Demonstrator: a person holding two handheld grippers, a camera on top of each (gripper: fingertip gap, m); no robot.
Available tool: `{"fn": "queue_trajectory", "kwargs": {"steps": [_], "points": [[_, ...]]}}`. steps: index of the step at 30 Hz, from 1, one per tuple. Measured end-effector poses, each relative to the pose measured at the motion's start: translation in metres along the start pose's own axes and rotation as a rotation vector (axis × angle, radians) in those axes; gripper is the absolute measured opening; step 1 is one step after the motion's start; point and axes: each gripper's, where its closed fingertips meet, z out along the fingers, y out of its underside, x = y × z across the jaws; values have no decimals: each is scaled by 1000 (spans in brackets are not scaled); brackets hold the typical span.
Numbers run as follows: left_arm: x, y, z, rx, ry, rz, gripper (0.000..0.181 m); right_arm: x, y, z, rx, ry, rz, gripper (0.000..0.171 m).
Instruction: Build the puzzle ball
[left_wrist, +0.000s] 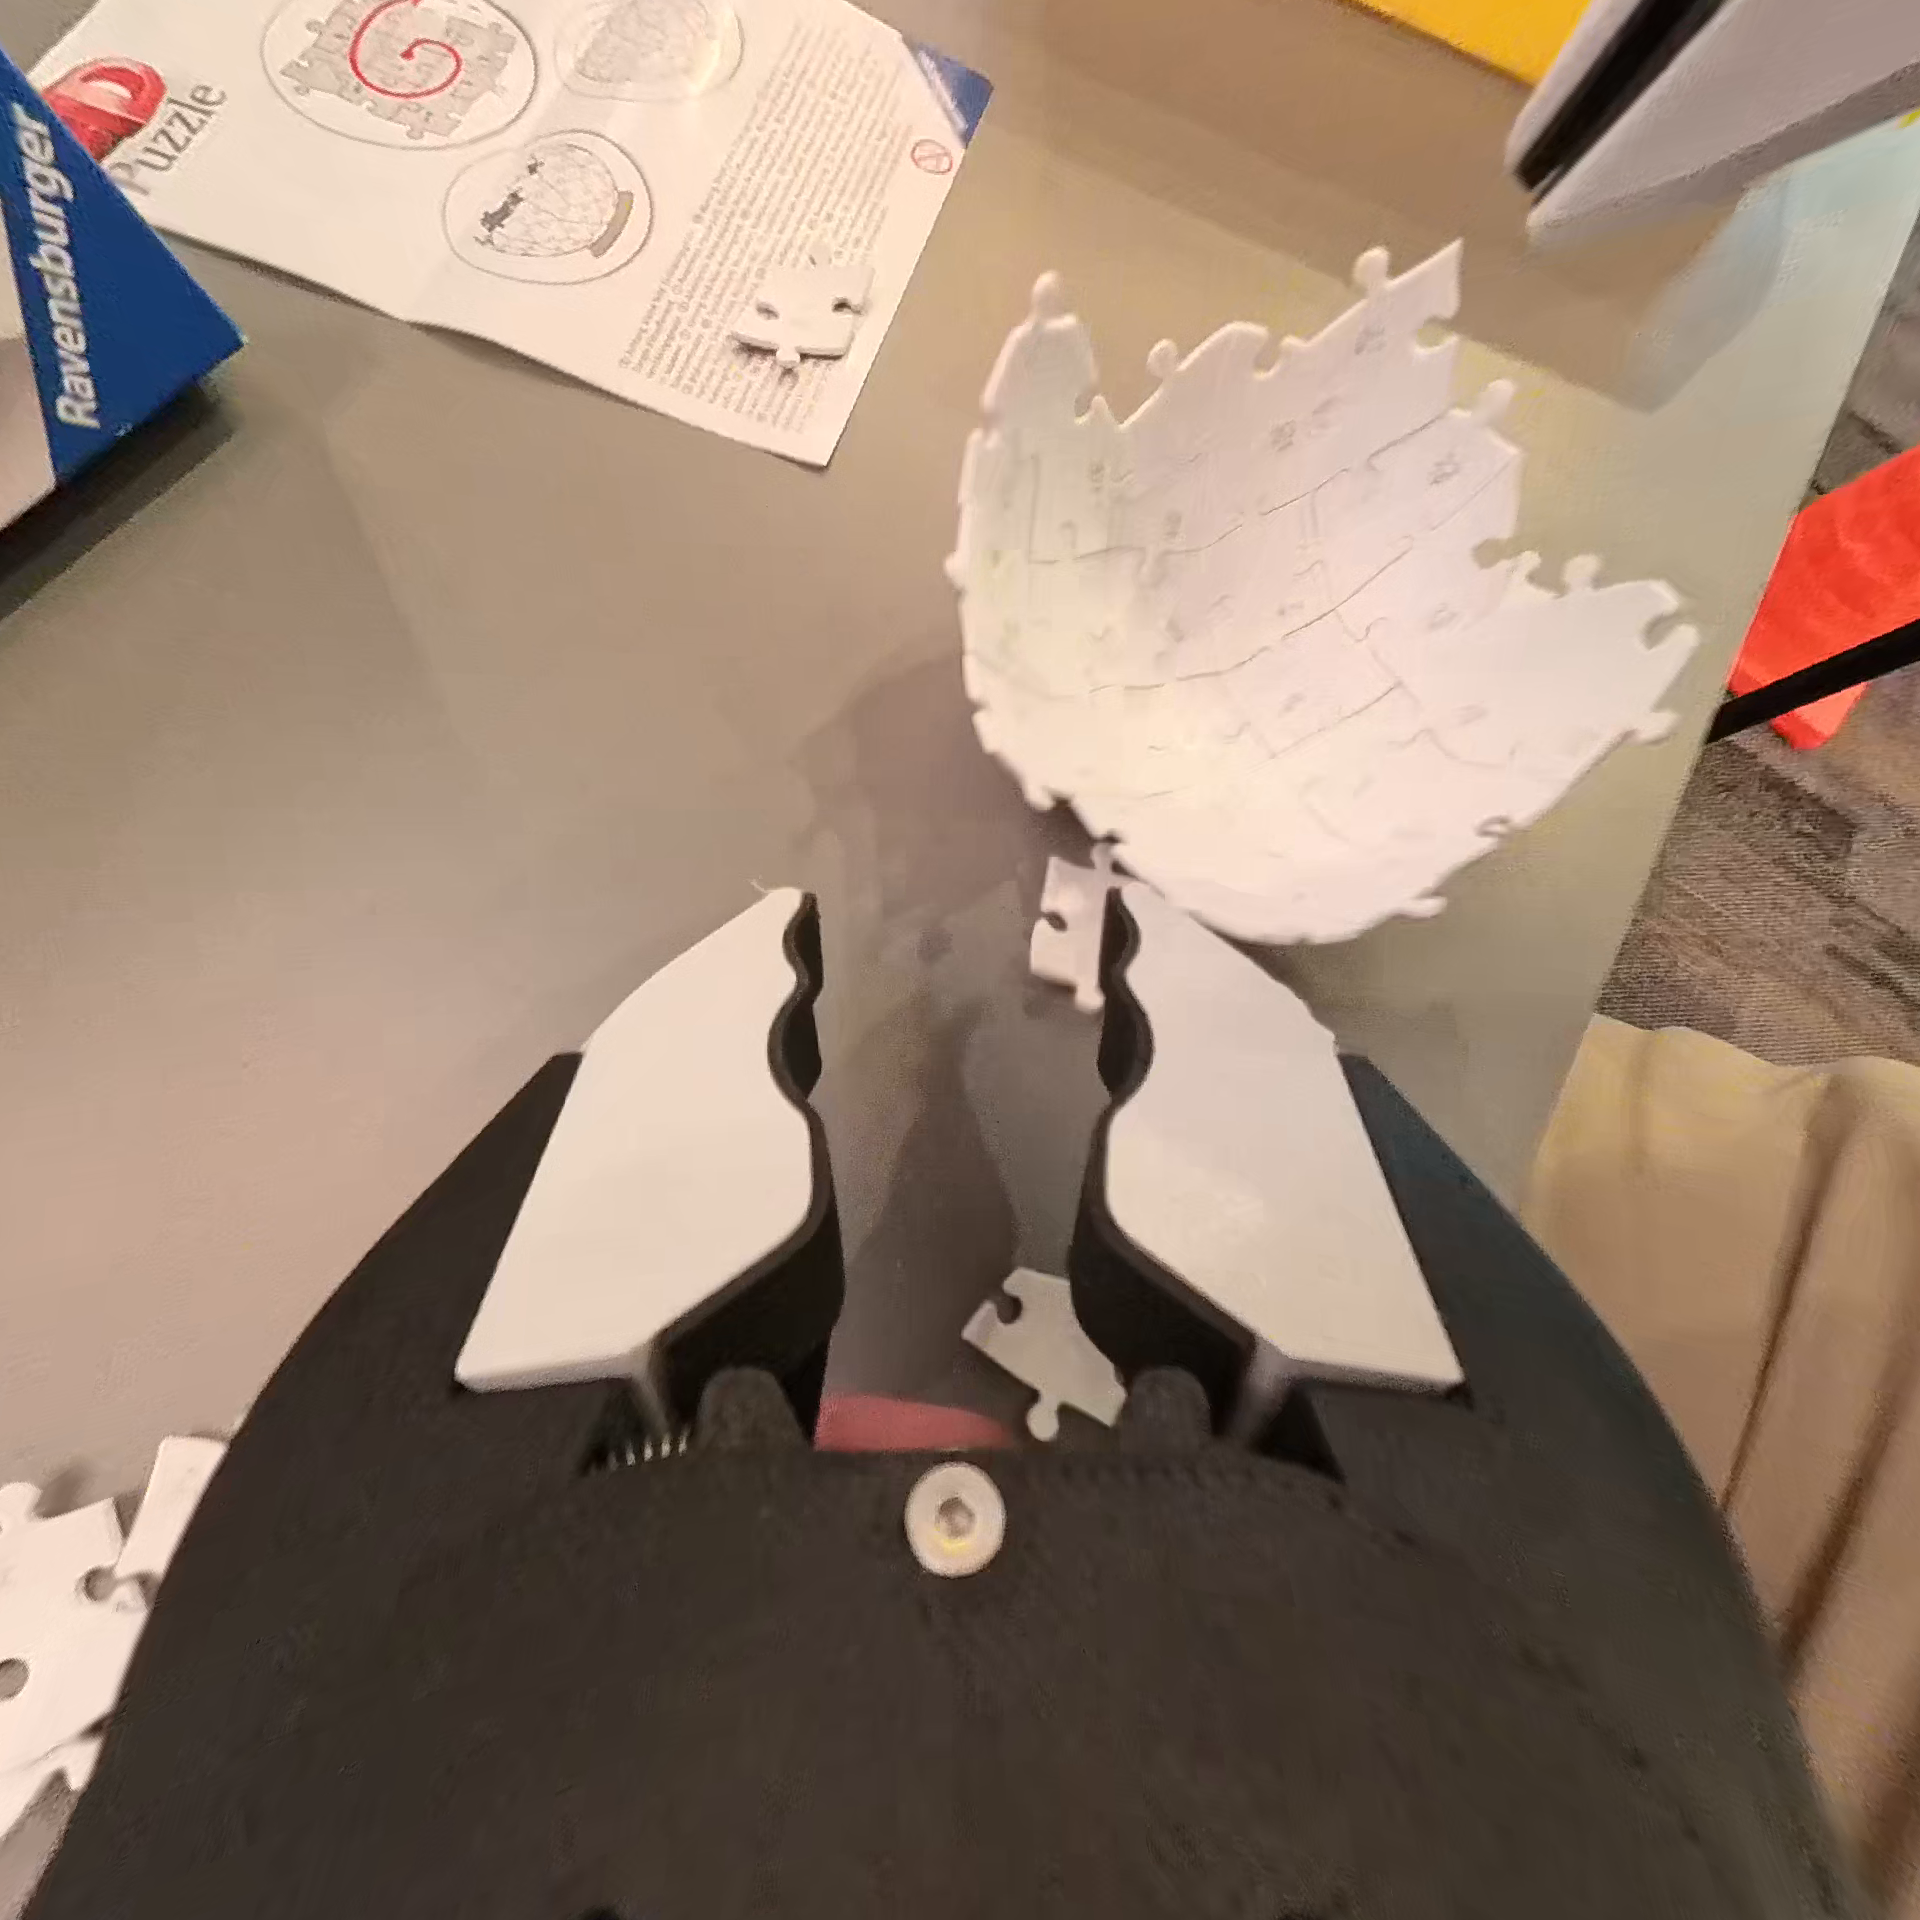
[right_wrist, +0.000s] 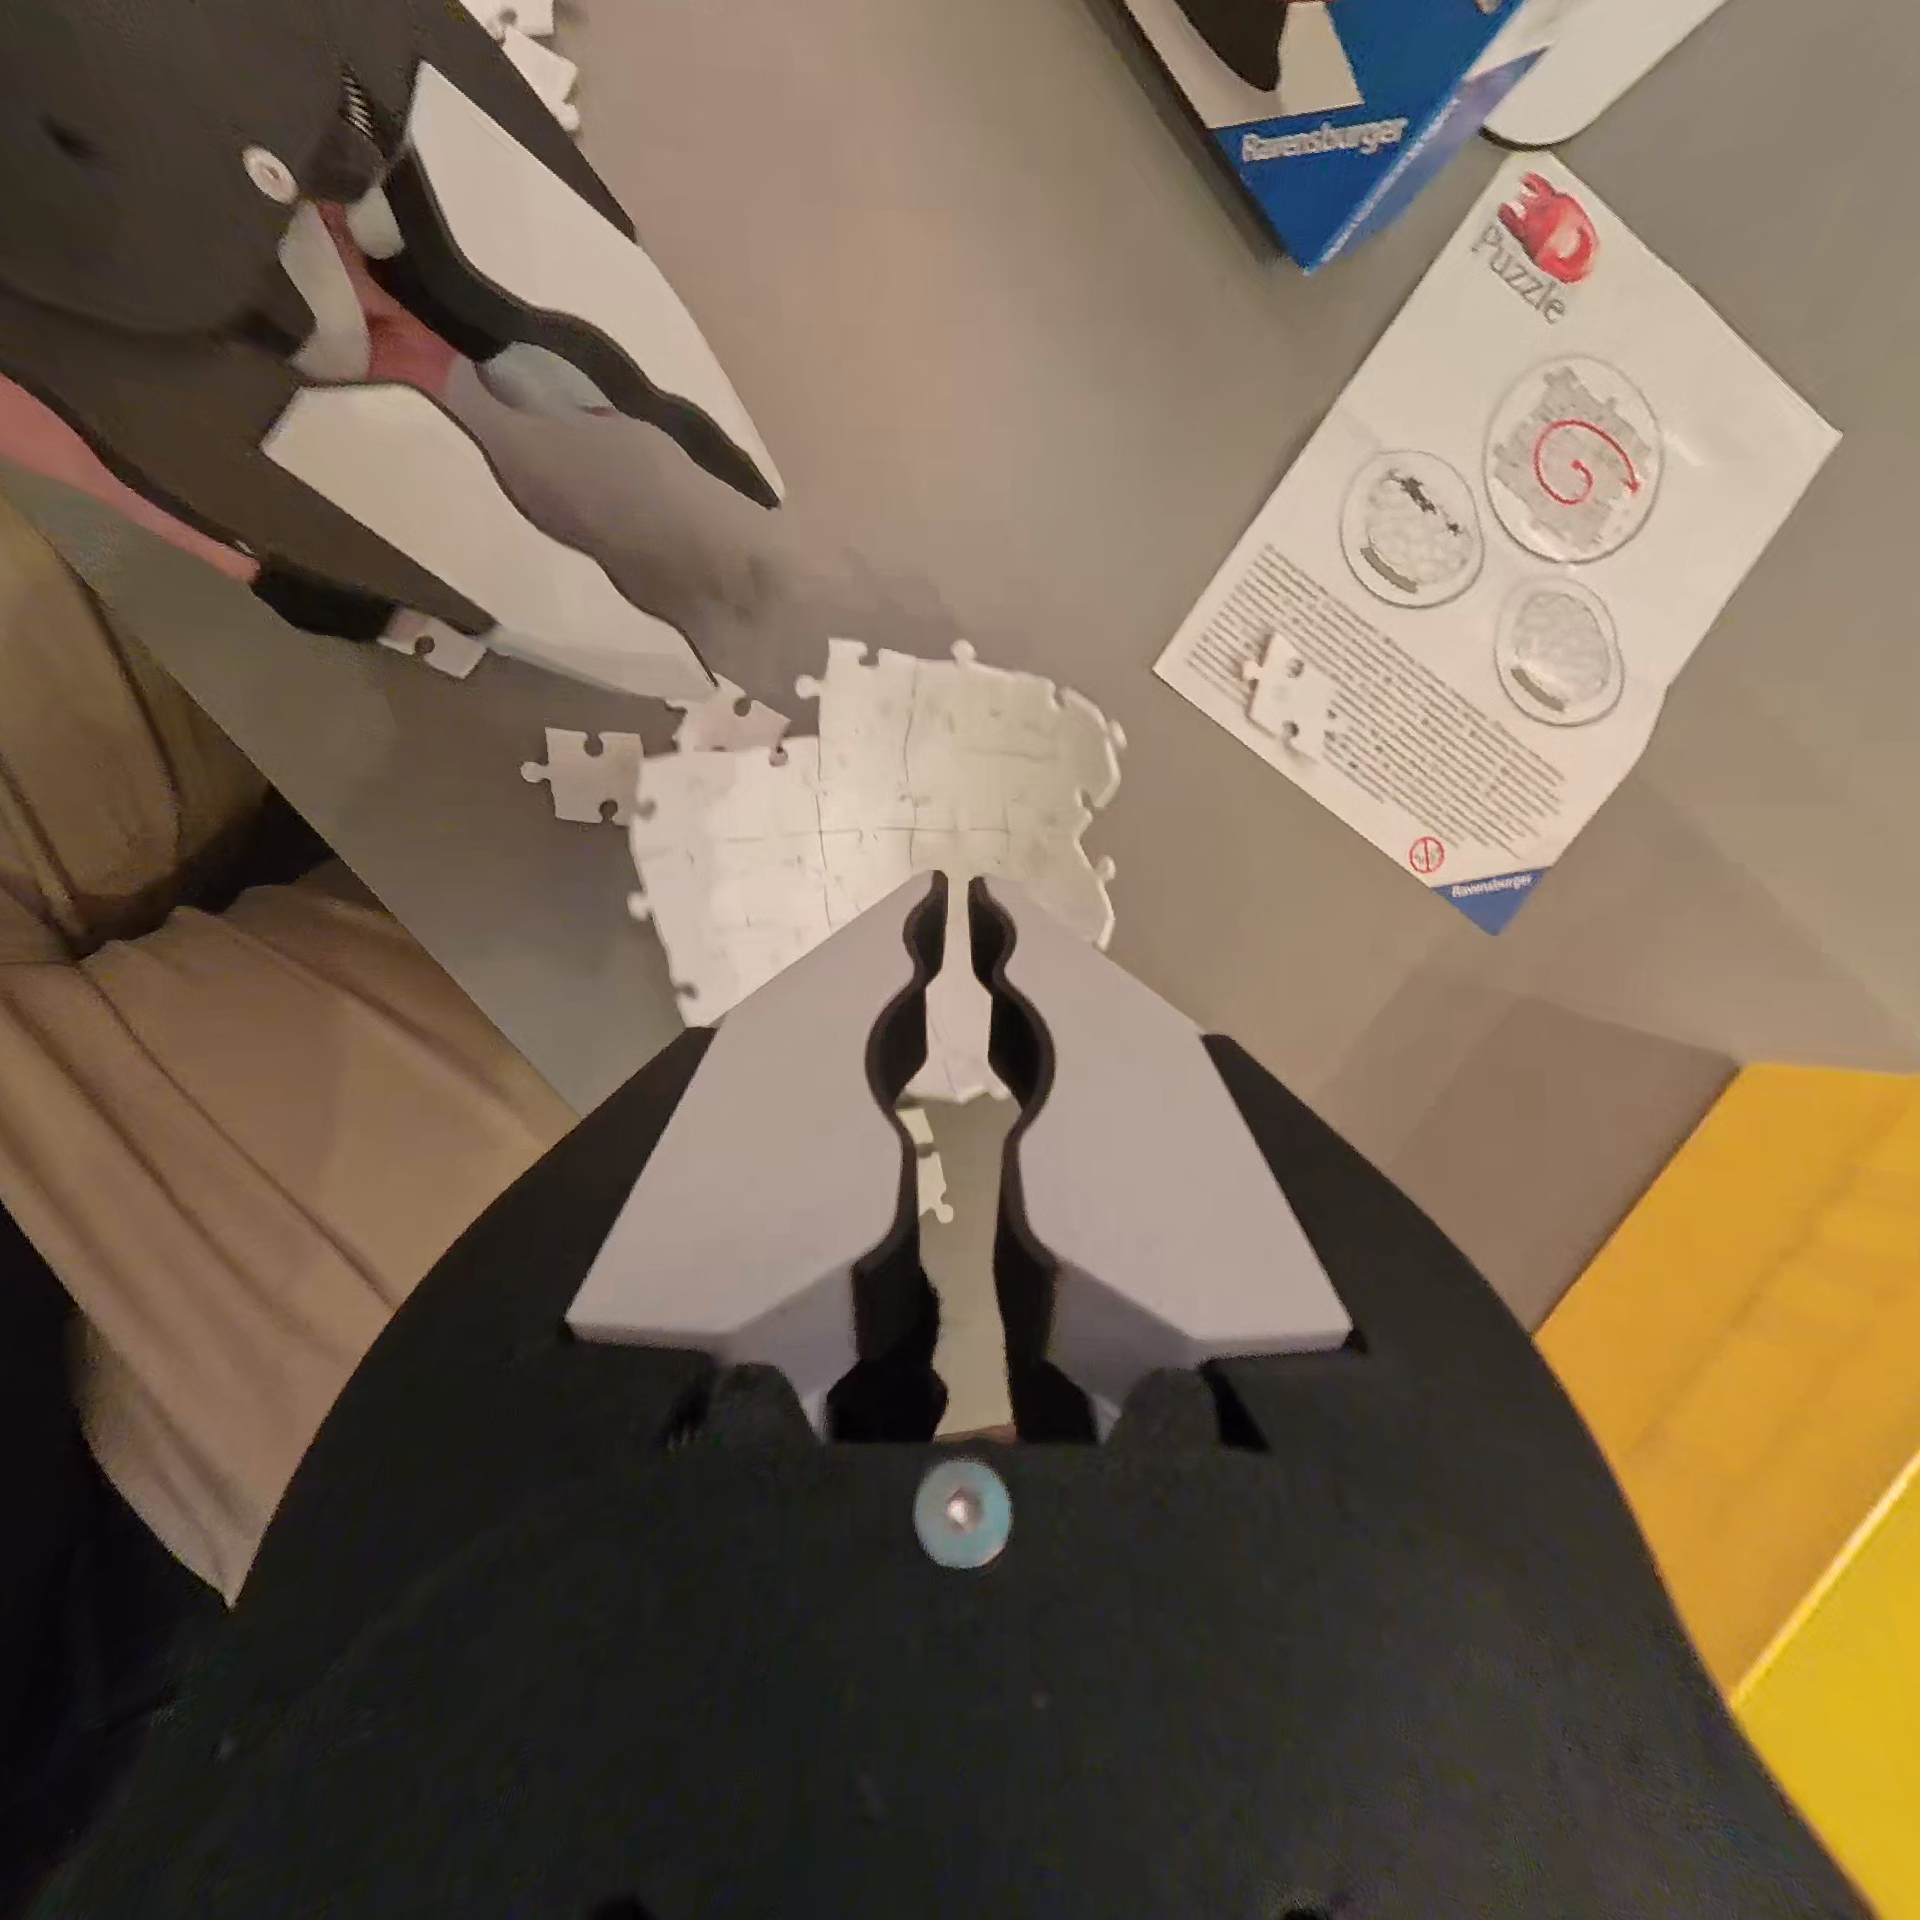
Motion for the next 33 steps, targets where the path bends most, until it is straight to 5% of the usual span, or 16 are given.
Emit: {"fn": "queue_trajectory", "kwargs": {"steps": [4,9,14,21,33], "points": [[9,-10,-17,47,53,-5,44,9,21,-5,17,-20,4,6],[39,-4,-17,1,138,-101,56,35,34,6,33,32,-46,8],[43,-1,-12,25,97,-198,64,30,1,4,123,-23,-203,9],[47,-3,4,4,39,-219,65,44,-14,48,-9,-115,-399,13],[29,-17,35,-26,38,-271,10,30,12,70,-63,-350,-300,11]]}}
